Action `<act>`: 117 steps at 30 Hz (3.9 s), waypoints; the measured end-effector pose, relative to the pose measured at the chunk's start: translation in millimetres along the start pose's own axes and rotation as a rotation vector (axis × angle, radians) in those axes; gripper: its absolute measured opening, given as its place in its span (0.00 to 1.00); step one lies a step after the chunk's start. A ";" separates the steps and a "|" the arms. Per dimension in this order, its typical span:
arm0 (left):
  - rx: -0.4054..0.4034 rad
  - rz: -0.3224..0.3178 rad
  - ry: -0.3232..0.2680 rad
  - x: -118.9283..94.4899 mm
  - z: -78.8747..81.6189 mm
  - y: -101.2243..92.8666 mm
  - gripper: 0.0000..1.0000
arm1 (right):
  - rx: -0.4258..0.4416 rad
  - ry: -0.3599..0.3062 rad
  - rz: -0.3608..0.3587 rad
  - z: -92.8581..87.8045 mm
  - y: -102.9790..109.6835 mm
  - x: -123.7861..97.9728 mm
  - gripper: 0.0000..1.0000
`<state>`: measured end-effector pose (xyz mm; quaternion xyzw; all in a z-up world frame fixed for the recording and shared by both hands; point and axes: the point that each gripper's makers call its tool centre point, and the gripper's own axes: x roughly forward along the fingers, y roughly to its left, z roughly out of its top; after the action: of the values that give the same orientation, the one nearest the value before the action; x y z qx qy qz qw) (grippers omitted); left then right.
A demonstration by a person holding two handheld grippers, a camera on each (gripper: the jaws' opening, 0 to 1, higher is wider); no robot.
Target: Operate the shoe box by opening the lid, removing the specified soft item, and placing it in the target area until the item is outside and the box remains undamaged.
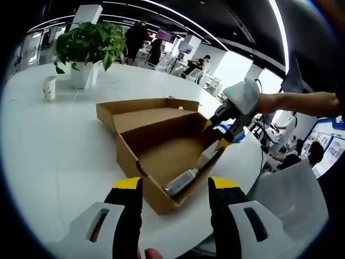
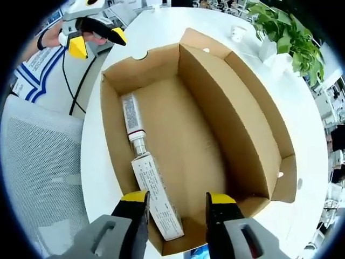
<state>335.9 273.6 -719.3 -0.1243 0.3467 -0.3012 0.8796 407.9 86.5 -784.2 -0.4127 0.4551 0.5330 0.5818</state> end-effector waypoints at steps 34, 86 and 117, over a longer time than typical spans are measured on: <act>-0.005 0.016 0.004 8.3 1.8 -14.3 0.49 | -0.101 0.075 0.002 -4.3 5.1 32.5 0.28; -0.001 -0.017 0.011 21.5 3.1 -42.9 0.48 | -0.010 -0.138 -0.111 17.4 4.7 -53.8 0.17; 0.067 -0.084 0.085 69.4 7.9 -87.7 0.49 | 0.068 -0.109 -0.185 -89.0 5.4 -93.0 0.17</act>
<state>342.5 161.8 -713.2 -0.0963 0.3681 -0.3544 0.8542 392.9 -21.7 -715.8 -0.4034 0.4007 0.4828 0.6660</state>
